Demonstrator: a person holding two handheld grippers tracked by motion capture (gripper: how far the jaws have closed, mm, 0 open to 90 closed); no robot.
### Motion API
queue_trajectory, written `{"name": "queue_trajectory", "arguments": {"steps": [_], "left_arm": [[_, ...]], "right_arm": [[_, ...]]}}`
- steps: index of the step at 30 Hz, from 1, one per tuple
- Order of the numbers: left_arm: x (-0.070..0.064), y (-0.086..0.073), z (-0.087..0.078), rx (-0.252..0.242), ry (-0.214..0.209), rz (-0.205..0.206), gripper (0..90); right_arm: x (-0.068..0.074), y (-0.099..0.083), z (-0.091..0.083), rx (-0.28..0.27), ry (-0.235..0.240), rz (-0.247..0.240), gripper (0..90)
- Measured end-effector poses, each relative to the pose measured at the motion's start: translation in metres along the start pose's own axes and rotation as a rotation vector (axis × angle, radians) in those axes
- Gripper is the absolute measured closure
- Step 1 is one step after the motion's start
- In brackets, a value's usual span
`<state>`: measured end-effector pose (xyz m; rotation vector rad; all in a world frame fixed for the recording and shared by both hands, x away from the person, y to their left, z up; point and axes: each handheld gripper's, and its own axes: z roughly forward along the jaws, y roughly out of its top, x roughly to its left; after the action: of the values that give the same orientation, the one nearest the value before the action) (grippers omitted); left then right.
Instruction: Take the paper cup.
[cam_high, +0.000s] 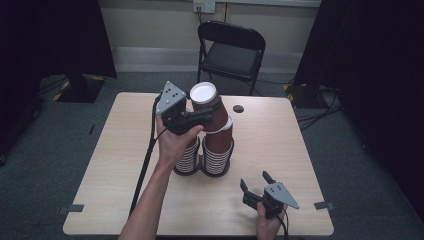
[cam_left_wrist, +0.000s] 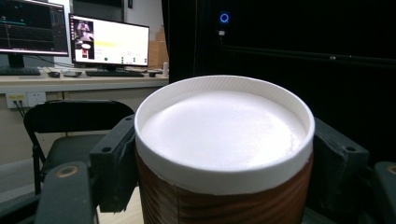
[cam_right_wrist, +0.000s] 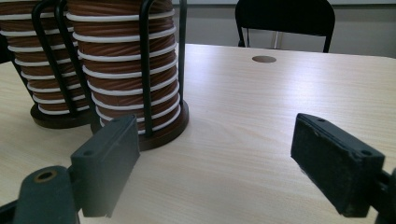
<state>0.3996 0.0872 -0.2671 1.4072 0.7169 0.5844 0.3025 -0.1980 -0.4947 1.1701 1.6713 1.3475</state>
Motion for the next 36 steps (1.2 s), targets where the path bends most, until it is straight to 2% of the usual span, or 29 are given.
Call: {"name": "queue_trajectory", "arguments": {"steps": [3, 4, 8, 9, 11, 14, 23, 26, 34, 36], "left_arm": [[0.0, 0.002, -0.005, -0.007, 0.002, -0.01, 22.6], [0.0, 0.002, -0.007, -0.001, 0.006, 0.004, 22.6], [-0.002, 0.002, -0.011, -0.005, 0.008, 0.008, 22.6], [-0.004, 0.001, -0.014, -0.002, 0.027, 0.024, 22.6], [-0.004, -0.001, -0.017, 0.0, 0.032, 0.027, 22.6], [-0.004, -0.002, -0.021, -0.009, 0.036, 0.014, 22.6], [-0.012, -0.003, -0.032, -0.016, 0.015, 0.011, 22.6], [-0.016, -0.003, -0.035, -0.005, 0.005, 0.024, 22.6], [-0.027, -0.01, -0.044, 0.001, 0.013, 0.032, 22.6], [-0.03, -0.012, -0.047, 0.002, -0.001, 0.029, 22.6]], "right_arm": [[0.0, 0.0, 0.0, 0.0, 0.0, 0.001, 14.4], [0.0, 0.0, 0.0, 0.0, -0.002, 0.0, 14.5], [0.0, 0.0, 0.0, -0.001, -0.001, 0.0, 14.4], [0.0, 0.0, 0.0, 0.0, -0.003, 0.0, 14.5], [0.0, 0.0, 0.0, 0.0, -0.003, 0.001, 14.5], [0.0, 0.0, 0.0, 0.0, -0.003, 0.001, 14.5], [0.0, 0.0, 0.0, -0.001, -0.005, 0.002, 14.5], [0.0, 0.0, 0.0, -0.001, -0.005, 0.002, 14.5], [0.0, 0.0, 0.0, -0.002, -0.005, 0.001, 14.4], [0.0, 0.0, 0.0, -0.002, -0.006, -0.001, 14.5]]}}
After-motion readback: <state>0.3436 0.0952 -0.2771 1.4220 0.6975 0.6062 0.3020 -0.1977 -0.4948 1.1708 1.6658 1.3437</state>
